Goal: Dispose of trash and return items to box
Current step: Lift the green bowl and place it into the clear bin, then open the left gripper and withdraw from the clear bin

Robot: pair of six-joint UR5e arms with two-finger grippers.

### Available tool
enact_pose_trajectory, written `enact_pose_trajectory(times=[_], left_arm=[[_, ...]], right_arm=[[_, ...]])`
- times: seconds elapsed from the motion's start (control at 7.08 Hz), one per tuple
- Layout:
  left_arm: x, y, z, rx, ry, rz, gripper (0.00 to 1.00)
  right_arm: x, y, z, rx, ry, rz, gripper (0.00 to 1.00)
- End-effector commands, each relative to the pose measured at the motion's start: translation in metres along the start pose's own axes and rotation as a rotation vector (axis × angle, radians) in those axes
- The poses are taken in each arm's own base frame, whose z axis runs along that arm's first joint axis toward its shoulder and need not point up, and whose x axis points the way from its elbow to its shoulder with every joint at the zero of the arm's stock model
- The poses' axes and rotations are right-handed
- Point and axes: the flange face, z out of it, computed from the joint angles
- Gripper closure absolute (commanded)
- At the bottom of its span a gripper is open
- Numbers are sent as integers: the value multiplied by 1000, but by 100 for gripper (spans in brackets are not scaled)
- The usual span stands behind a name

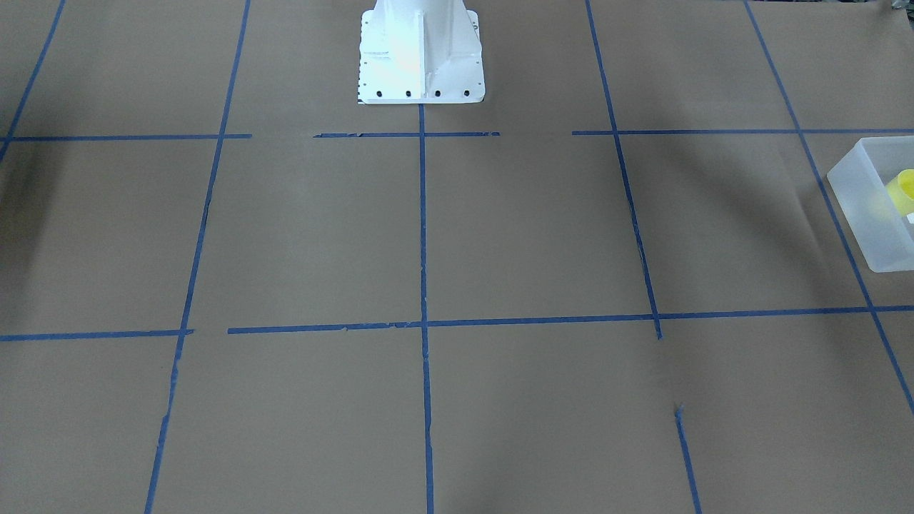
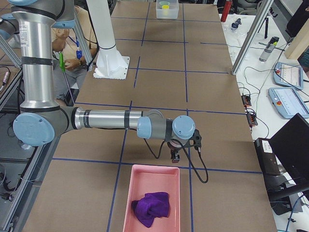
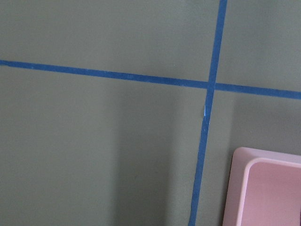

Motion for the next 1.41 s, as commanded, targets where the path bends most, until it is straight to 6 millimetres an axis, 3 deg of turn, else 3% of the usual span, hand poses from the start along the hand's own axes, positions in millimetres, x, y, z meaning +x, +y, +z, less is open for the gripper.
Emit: enact_pose_trajectory(times=[0.0,0.14,0.28,0.42,0.56,0.85,0.99,1.13,1.27], left_arm=[[75,-74,-115,-30,-38,-46,0],[108,-88,-155,-18,-37,-152,0],[142,-99,-177,20,64,-211,0],[170,-113,-185,56,164,-260,0],[174,-112,-199,66,95,-275,0],[177,-116,-176,54,94,-298,0],[169,-93,-144,23,106,-293,0],[172,-101,-95,13,123,-200,0],[189,-108,-73,6,125,-130,0]], right_arm=[[-21,-13,-16,29,16,-2,0],[-32,-28,-23,39,38,-13,0],[-38,-38,-27,45,66,-23,0],[-49,-50,-29,49,71,-8,0],[-59,-56,-24,45,80,28,0],[-75,-65,-20,42,70,26,0],[-81,-67,-23,48,63,29,0],[-81,-62,-23,47,56,31,0],[-87,-49,-29,57,53,21,0]])
